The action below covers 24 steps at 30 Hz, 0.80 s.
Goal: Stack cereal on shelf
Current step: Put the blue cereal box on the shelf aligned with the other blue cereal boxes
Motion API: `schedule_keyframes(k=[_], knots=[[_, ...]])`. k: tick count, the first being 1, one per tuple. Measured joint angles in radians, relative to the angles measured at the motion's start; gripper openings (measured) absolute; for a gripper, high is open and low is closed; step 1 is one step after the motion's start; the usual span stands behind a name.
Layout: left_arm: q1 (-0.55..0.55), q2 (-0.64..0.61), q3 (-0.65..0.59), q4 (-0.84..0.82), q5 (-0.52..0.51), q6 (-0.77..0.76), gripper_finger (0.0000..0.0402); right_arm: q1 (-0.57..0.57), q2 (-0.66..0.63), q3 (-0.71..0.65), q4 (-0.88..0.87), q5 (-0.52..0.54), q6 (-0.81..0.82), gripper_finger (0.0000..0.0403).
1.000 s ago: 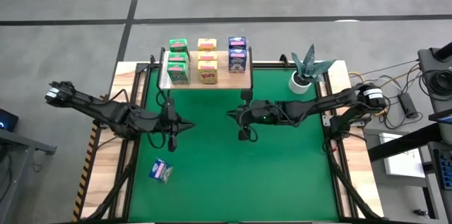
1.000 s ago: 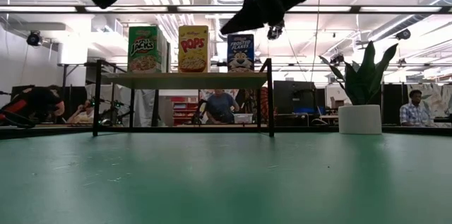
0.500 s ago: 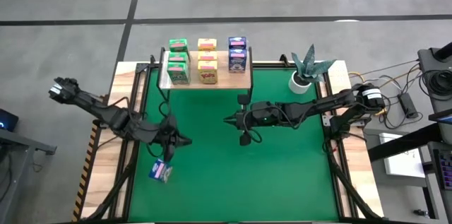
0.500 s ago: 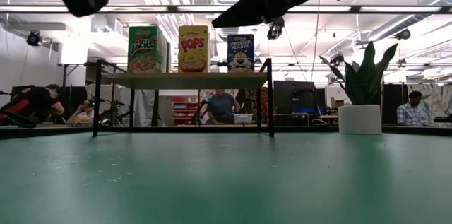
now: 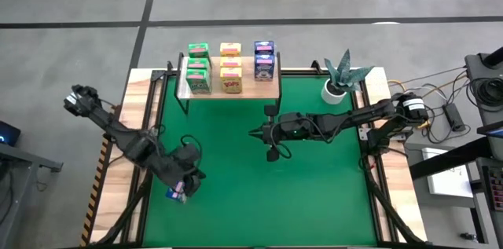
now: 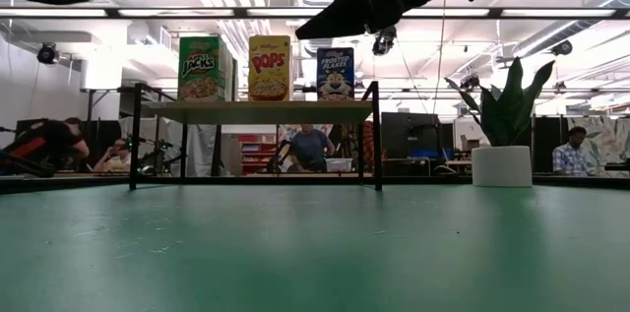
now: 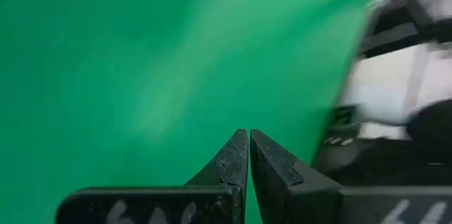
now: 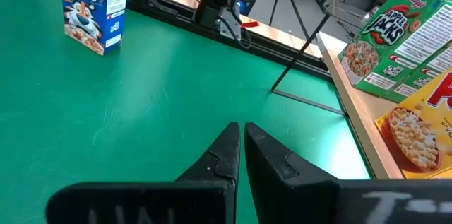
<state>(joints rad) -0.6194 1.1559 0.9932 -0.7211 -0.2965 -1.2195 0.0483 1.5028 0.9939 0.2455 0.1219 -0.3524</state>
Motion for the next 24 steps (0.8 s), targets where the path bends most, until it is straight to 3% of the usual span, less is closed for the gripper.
schedule_keyframes(k=[11,15,24], knots=[[-0.081,0.244,0.279,-0.556,0.148,-0.458,0.0018,0.000,0.001,0.000,-0.003,0.000,0.003,0.0013],[-0.122,0.311,0.347,-0.665,0.194,-0.554,0.0062,0.000,0.001,-0.005,-0.006,-0.002,0.013,0.0013],[-0.164,0.391,0.377,-0.678,0.224,-0.635,0.0207,0.013,0.001,-0.010,-0.009,-0.003,0.014,0.0013]])
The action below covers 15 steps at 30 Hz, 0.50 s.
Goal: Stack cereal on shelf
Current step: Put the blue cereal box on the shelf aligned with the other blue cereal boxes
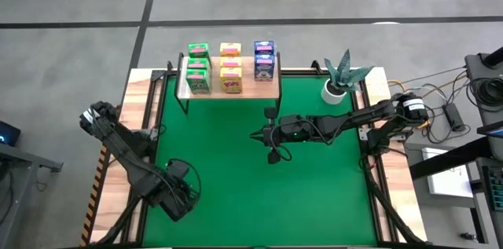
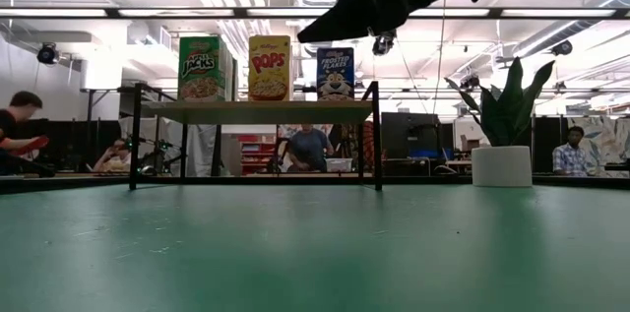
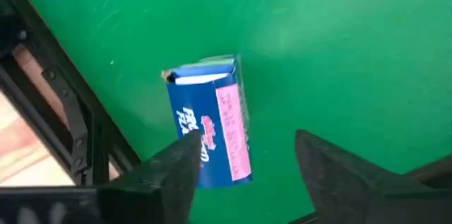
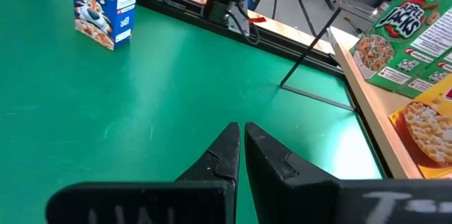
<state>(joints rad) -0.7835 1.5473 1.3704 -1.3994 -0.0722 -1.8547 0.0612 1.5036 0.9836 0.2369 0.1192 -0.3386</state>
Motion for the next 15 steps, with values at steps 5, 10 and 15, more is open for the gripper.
schedule_keyframes(k=[5,10,15], knots=[[-0.006,0.027,-0.004,-0.021,0.011,-0.006,0.0251,0.005,0.000,0.000,0.000,0.000,-0.002,0.0013],[-0.015,0.050,-0.004,-0.061,0.011,-0.014,0.0256,0.005,0.000,0.000,-0.001,0.000,-0.002,0.0013],[-0.024,0.071,-0.005,-0.069,0.011,-0.018,0.0247,0.006,0.000,-0.004,-0.002,0.000,-0.002,0.0013]])
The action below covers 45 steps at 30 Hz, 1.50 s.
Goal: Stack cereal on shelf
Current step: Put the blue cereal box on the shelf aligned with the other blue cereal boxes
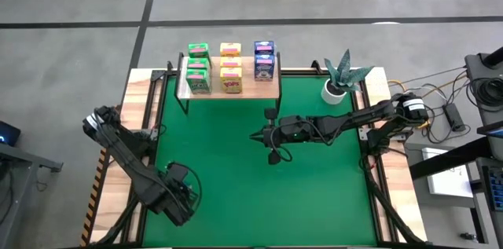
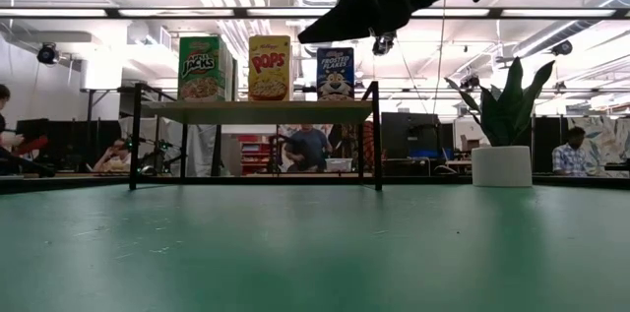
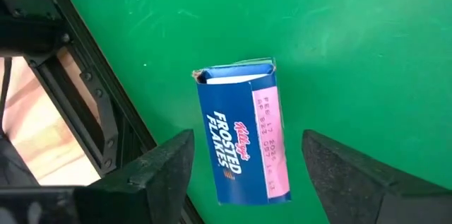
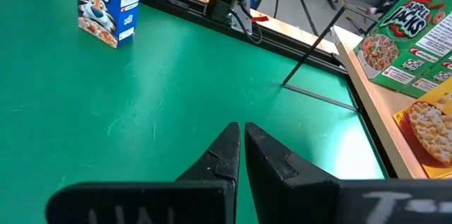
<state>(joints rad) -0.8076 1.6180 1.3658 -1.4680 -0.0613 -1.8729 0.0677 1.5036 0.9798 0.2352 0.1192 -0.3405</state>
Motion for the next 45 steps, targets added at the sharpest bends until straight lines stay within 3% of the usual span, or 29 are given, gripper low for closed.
schedule_keyframes(k=[36,45], knots=[[-0.010,0.018,-0.064,0.060,-0.026,-0.001,0.0228,0.000,0.000,-0.013,0.000,0.000,0.011,0.0013],[-0.010,0.018,-0.063,0.066,-0.025,0.007,0.0165,0.000,0.000,-0.016,0.000,0.000,0.016,0.0013]])
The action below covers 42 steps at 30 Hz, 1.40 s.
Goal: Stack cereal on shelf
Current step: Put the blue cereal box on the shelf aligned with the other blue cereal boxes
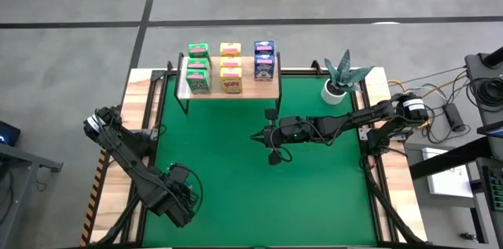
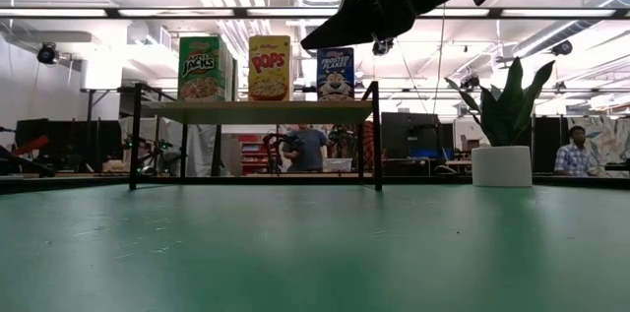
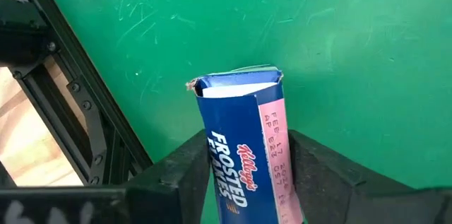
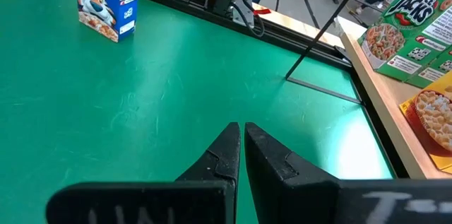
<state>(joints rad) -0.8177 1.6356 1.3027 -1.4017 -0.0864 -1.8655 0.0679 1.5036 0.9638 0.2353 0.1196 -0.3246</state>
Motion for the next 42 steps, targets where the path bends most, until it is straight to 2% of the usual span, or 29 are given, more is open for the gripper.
schedule_keyframes(k=[8,13,18,23,28,32,42], knots=[[0.000,0.000,0.002,-0.001,0.001,0.003,0.0149,0.000,0.000,-0.002,-0.019,0.002,0.001,0.0013],[0.000,0.000,0.051,-0.001,-0.006,0.087,0.0149,0.000,-0.016,-0.003,-0.077,0.004,-0.009,0.0013],[0.003,0.000,0.129,0.001,-0.113,0.222,0.0149,0.000,-0.072,-0.003,-0.175,0.011,-0.011,0.0013],[0.031,-0.001,0.221,0.000,-0.264,0.406,0.0149,0.000,-0.149,-0.003,-0.290,0.011,-0.005,0.0013],[0.097,-0.001,0.311,0.005,-0.371,0.632,0.0149,0.000,-0.215,-0.024,-0.312,0.011,-0.009,0.0013],[0.149,-0.001,0.368,0.008,-0.426,0.847,0.0149,0.000,-0.253,-0.052,-0.309,0.009,-0.008,0.0013],[0.291,-0.001,0.494,0.033,-0.474,1.341,0.0149,0.000,-0.296,-0.143,-0.217,0.003,-0.030,0.0013]])
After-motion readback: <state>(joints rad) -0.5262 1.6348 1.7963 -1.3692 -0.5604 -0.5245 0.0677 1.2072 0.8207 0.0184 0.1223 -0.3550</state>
